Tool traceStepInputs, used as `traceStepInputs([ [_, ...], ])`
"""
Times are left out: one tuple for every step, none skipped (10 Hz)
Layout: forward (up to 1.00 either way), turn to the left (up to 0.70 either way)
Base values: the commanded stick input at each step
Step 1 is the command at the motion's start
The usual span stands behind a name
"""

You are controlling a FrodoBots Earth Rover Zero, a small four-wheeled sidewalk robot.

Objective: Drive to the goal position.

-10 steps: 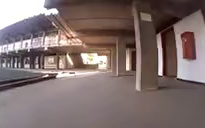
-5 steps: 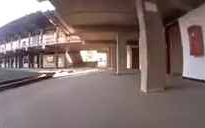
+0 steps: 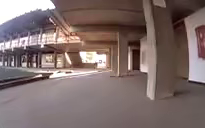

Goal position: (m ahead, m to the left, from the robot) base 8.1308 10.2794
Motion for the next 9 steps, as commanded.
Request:
traceStepInputs([
  [0.7, 0.0],
  [0.7, 0.0],
  [0.7, 0.0],
  [0.7, 0.0],
  [0.7, 0.0],
  [0.7, 0.0],
  [0.7, 0.0],
  [0.7, 0.0],
  [0.7, 0.0],
])
